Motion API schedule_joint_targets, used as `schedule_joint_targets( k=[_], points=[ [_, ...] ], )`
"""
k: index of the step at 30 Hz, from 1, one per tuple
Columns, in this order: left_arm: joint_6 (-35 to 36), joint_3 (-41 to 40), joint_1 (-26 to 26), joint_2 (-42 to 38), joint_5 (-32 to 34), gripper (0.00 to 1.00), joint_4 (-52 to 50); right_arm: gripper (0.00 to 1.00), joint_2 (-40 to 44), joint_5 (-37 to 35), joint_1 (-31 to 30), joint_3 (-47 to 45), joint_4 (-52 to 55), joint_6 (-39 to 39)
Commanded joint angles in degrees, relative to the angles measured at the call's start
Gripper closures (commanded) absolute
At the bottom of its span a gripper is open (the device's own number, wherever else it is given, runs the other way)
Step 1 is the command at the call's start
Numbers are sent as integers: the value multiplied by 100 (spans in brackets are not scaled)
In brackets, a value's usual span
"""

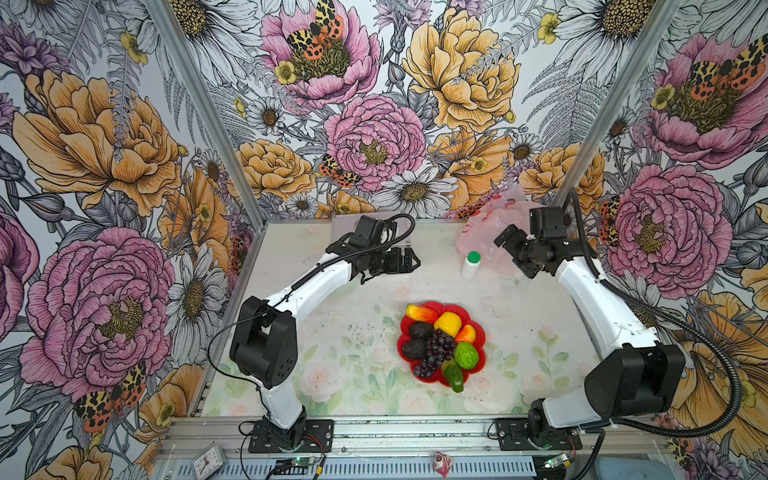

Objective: Place the fruits into the plastic bag
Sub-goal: Pick up the plastic bag from the top-right of the table.

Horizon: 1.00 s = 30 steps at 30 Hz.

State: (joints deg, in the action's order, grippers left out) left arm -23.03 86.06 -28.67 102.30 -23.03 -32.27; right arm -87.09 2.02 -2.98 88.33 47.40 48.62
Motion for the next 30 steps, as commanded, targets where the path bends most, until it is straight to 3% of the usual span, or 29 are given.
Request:
schedule_joint_targets(
  k=[1, 8, 13, 15, 16, 19, 22, 23, 28, 30],
  points=[
    [24, 290, 61, 248, -272, 1, 10, 2, -887, -512, -6, 1113, 847, -933],
    [-70, 155, 294, 286, -315, 1, -50, 2, -2821, -1127, -105, 3597, 1819, -1662],
    [-103, -269, 497, -124, -237, 1, -51, 3, -3733, -1514, -200, 4635, 2247, -1942],
    [-106, -443, 560, -263, -213, 1, -53, 9, -3964, -1609, -205, 4850, 2330, -1953],
    [-117, -517, 580, -324, -212, 1, -51, 12, -4014, -1663, -209, 4885, 2339, -1944],
    [-115, -721, 660, -518, -168, 1, -52, 39, -4108, -1711, -225, 4996, 2327, -1920],
    [-112, -894, 744, -689, -160, 1, -53, 94, -4048, -1885, -230, 5056, 2326, -1880],
    [-102, -944, 780, -746, -165, 1, -53, 100, -3996, -1978, -238, 5071, 2321, -1870],
    [-70, -1182, 880, -1059, -187, 1, -51, 100, -3550, -2378, -451, 5424, 2188, -2173],
    [-63, -1285, 928, -1229, -187, 1, -52, 100, -3345, -2232, -558, 5601, 1969, -2406]
  ],
)
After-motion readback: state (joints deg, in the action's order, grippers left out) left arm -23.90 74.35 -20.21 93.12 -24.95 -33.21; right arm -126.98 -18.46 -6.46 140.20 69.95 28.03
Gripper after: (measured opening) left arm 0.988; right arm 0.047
